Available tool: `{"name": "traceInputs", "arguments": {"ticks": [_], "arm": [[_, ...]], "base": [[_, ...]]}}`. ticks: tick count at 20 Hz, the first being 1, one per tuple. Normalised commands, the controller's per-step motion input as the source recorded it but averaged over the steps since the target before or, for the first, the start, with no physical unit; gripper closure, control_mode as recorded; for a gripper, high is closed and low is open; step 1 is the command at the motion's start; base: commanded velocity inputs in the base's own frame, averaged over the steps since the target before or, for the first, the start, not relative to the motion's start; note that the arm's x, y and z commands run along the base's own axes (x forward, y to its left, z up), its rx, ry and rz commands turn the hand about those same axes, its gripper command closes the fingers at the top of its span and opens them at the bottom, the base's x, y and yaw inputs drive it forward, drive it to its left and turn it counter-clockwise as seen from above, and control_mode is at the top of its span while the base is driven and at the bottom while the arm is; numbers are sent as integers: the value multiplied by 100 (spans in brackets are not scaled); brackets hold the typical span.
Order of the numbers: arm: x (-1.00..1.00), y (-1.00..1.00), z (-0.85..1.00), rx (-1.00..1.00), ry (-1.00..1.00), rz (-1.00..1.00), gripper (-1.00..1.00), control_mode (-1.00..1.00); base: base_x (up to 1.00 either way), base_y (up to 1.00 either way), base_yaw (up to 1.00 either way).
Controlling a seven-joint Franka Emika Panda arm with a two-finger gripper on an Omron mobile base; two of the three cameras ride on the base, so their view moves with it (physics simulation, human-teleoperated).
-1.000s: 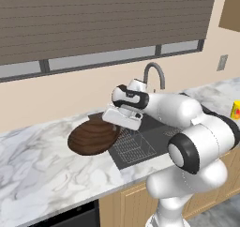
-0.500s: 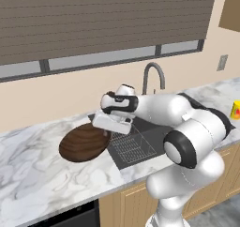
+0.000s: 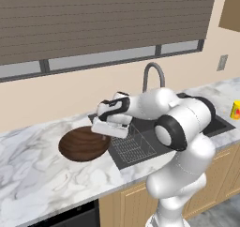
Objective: Pick the cup and bowl from the counter and place them on the counter next to the sink.
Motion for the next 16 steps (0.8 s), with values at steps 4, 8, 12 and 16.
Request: {"name": "traceInputs", "arguments": {"ticks": [4, 8, 12, 16], "arm": [[13, -3, -26, 0, 2, 0, 100, -100], [0, 0, 0, 0, 0, 0, -100, -100], [-3, 0, 0, 0, 0, 0, -100, -100], [-29, -16, 34, 2, -16, 0, -100, -100]], "base": [[0, 0, 0], [0, 0, 0], [0, 0, 0], [0, 0, 0]]}}
